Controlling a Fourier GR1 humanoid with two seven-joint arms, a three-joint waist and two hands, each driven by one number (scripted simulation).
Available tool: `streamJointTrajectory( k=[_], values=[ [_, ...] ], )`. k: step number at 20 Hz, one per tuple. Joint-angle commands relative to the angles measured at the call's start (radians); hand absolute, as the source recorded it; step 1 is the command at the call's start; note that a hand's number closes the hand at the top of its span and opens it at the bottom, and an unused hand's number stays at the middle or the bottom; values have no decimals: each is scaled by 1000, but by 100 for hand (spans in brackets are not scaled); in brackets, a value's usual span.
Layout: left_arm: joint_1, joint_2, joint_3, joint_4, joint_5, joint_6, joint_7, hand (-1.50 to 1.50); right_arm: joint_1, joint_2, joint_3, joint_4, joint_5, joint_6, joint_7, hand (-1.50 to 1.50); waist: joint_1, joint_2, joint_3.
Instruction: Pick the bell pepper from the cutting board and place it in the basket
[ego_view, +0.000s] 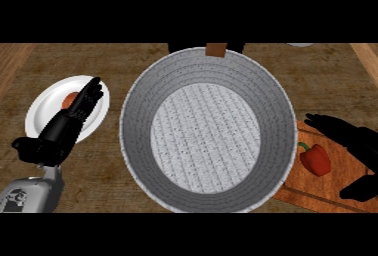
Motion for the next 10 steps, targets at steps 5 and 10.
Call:
streamJointTrajectory(
  k=[5, 10],
  values=[
    [14, -36, 11, -58, -32, -6, 38, 0, -17, 48, 21, 129, 113, -83, -43, -150, 3, 0, 0],
    [-30, -24, 41, 4, -26, -47, 15, 0, -87, 65, 36, 203, 172, -93, -14, -150, 3, 1, 0]
  ],
)
